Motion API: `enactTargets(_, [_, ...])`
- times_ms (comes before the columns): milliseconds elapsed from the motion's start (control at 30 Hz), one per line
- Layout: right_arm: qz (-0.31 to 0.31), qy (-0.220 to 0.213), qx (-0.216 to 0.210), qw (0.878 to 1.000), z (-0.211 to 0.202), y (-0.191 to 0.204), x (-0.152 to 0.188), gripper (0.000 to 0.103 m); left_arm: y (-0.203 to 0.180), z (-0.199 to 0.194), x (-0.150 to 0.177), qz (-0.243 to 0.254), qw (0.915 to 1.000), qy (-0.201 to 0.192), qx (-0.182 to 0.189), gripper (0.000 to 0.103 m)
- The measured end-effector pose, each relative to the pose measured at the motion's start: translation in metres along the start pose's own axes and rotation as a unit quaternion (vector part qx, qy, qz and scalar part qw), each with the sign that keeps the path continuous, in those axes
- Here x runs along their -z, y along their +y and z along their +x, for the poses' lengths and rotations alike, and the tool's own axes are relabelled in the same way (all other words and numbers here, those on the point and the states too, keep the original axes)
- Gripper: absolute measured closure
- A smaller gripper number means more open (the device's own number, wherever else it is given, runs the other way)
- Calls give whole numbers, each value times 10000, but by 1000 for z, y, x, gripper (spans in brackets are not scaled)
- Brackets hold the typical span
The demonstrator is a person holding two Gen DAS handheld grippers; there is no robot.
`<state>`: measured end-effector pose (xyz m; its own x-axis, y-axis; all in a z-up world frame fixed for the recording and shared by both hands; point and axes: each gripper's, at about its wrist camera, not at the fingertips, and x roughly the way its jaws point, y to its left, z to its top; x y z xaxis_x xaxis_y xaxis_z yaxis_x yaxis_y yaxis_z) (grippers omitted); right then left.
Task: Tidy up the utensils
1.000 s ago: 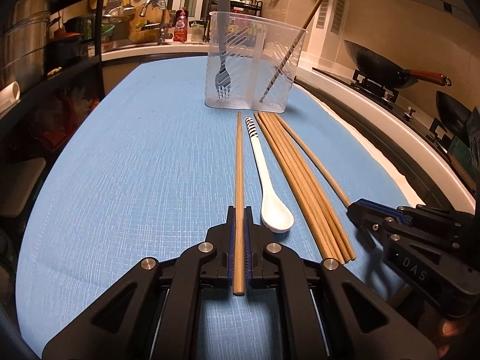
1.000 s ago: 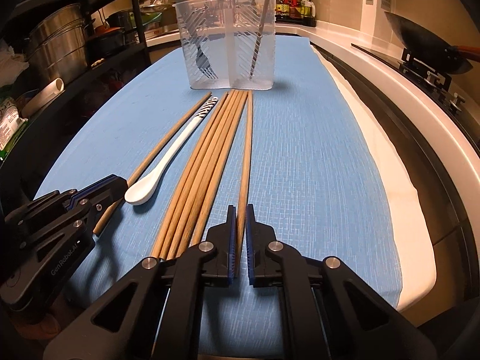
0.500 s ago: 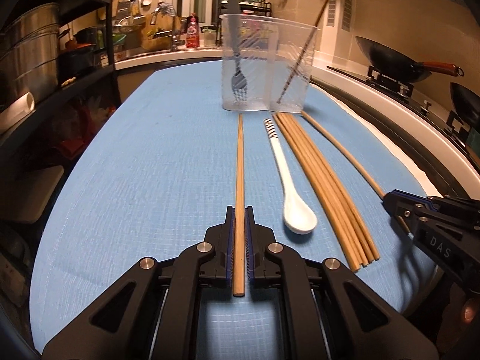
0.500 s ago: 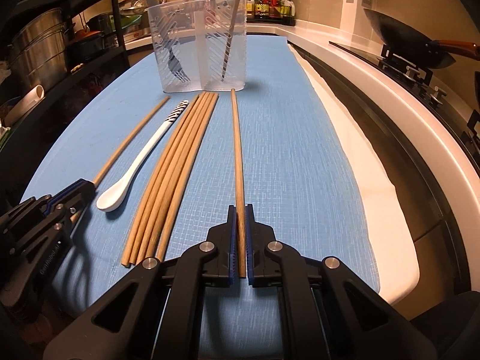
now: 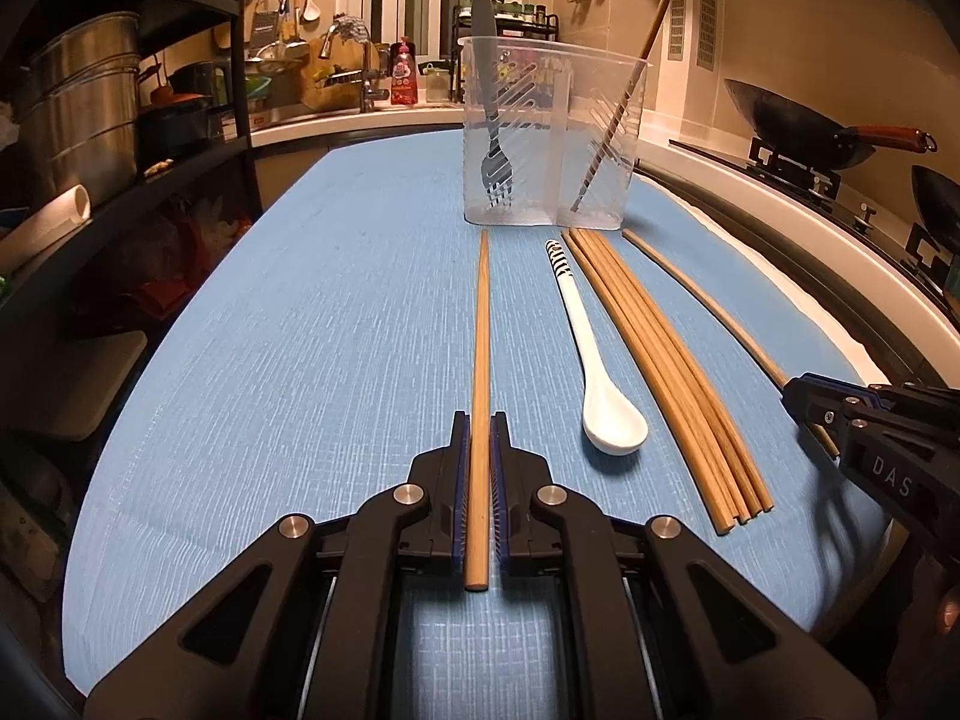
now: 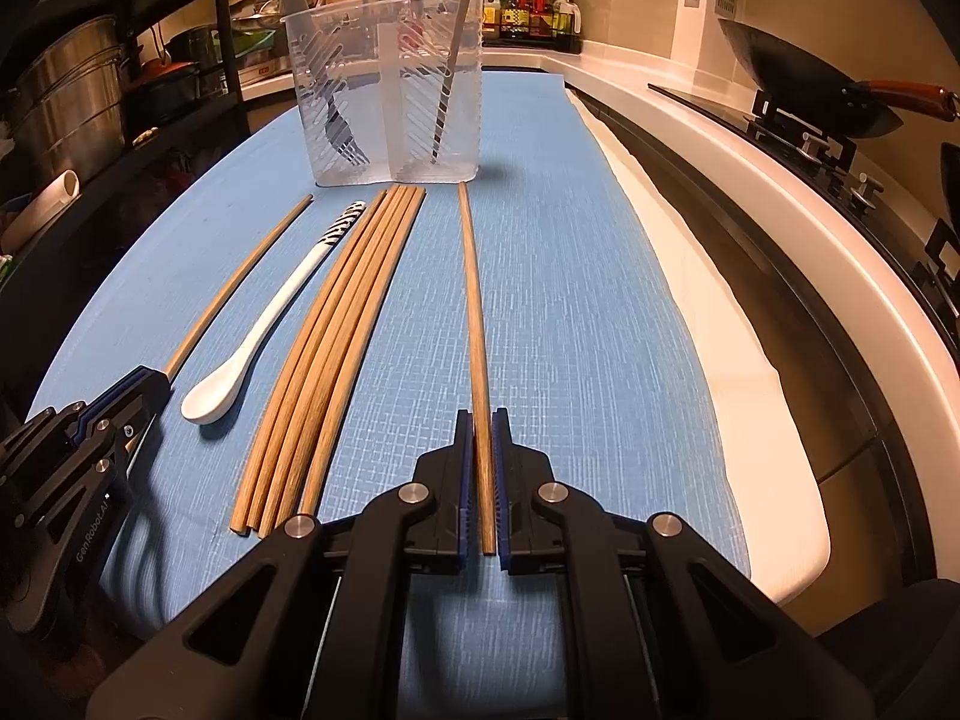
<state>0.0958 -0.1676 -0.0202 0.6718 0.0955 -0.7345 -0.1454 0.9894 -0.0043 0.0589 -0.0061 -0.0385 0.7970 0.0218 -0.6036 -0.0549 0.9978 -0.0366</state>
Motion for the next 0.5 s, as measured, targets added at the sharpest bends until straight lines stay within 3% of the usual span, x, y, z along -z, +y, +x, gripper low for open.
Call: enactTargets(500, [-24, -255, 23, 9997, 3, 7, 1, 96, 6, 2, -1, -140, 9998, -32, 110, 96])
